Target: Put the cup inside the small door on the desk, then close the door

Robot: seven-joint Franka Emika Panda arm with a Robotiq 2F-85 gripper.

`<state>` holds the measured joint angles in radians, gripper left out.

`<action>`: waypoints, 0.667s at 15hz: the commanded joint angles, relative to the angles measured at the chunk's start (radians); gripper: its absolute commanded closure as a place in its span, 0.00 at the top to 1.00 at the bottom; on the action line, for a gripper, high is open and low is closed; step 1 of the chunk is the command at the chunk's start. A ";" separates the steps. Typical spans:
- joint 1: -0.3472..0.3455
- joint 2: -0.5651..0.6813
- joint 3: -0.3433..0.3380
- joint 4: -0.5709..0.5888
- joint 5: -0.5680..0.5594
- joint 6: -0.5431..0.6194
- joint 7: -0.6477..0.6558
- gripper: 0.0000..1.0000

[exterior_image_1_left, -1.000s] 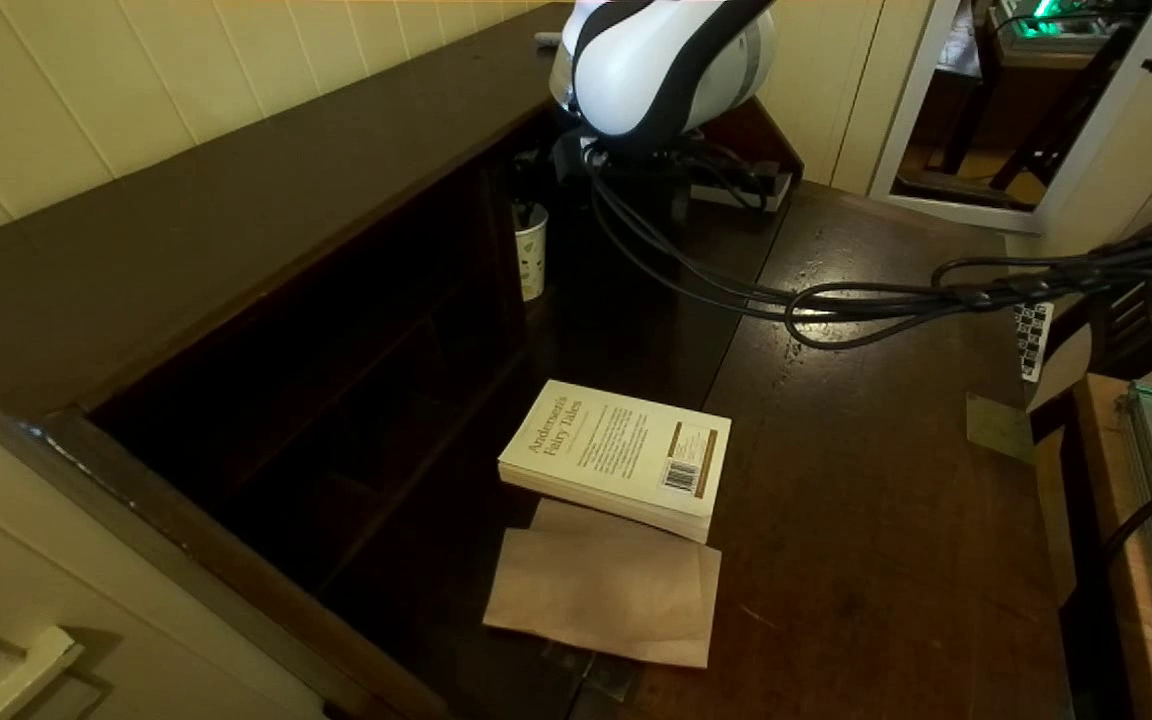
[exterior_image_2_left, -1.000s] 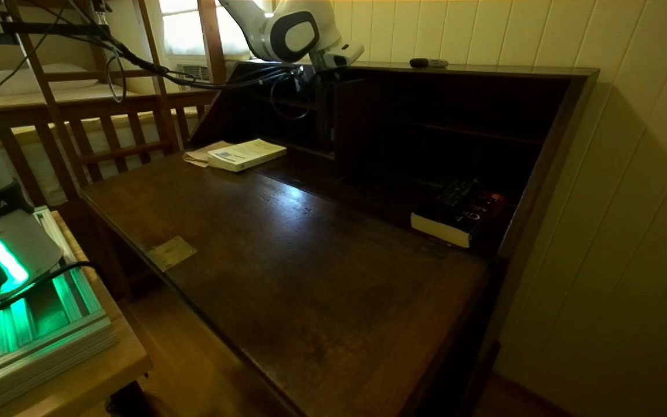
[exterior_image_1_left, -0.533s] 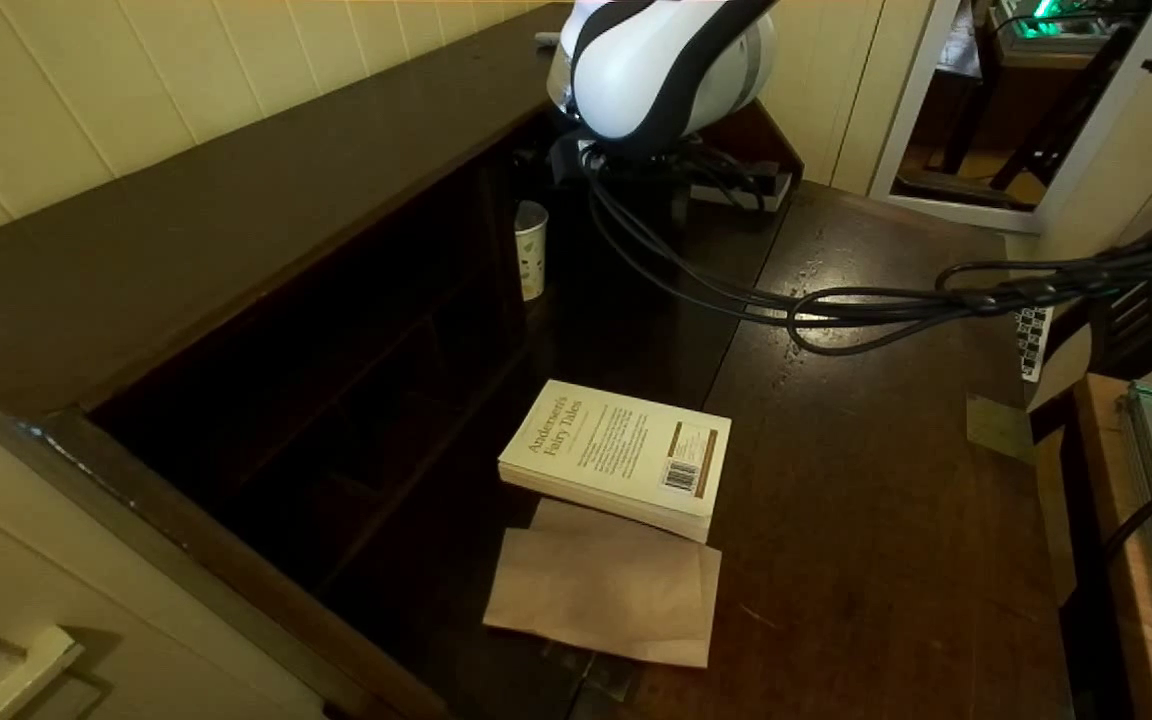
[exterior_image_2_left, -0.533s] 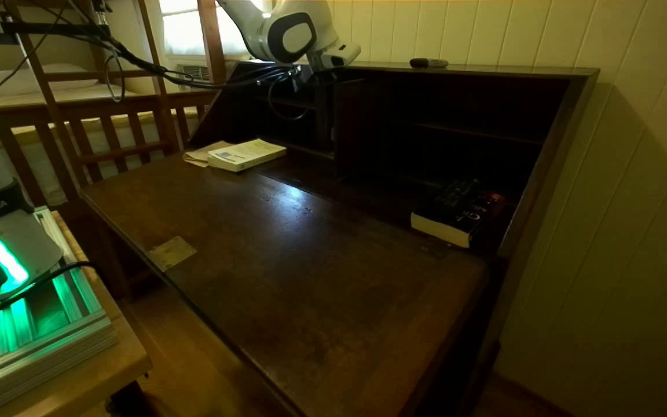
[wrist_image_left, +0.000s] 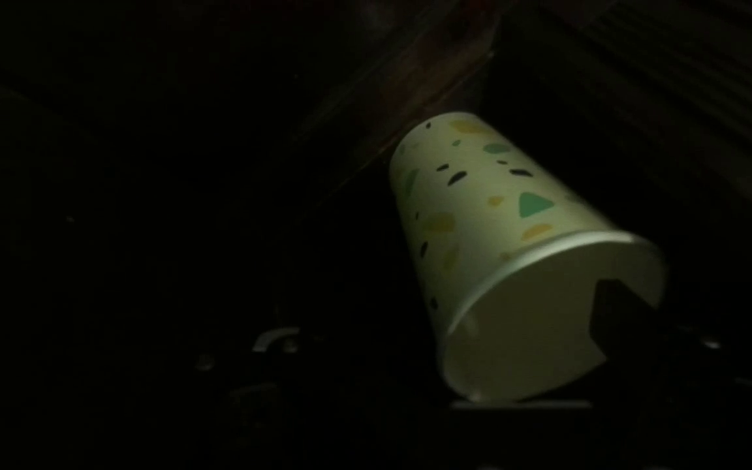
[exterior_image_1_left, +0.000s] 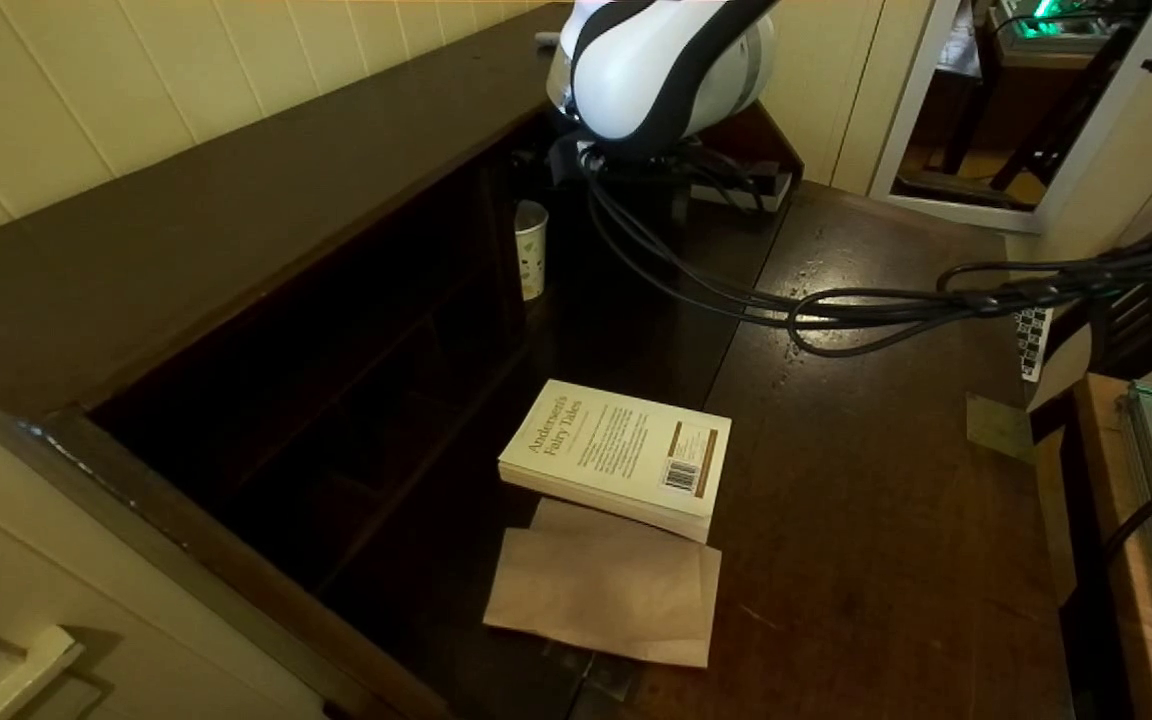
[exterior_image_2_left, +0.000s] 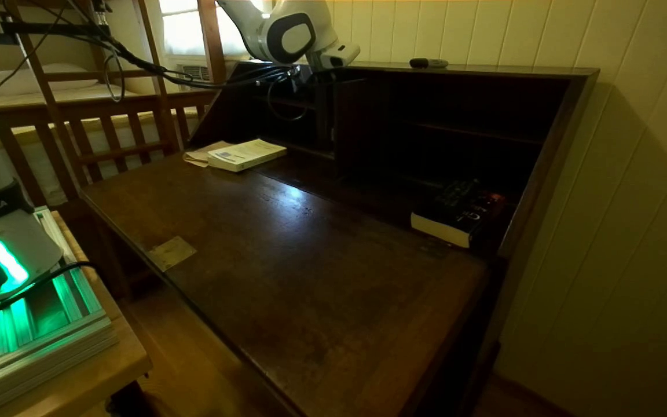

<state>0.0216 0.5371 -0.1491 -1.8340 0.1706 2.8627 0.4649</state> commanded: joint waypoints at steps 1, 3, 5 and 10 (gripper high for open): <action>0.020 -0.100 -0.020 -0.084 0.016 -0.013 0.028 1.00; 0.026 -0.128 -0.031 -0.113 0.012 -0.003 0.037 0.99; 0.024 -0.153 -0.035 -0.143 0.011 0.012 0.039 1.00; 0.021 -0.226 -0.040 -0.196 0.000 -0.016 0.038 0.99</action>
<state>0.0311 0.3900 -0.1814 -1.9811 0.1704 2.8573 0.4788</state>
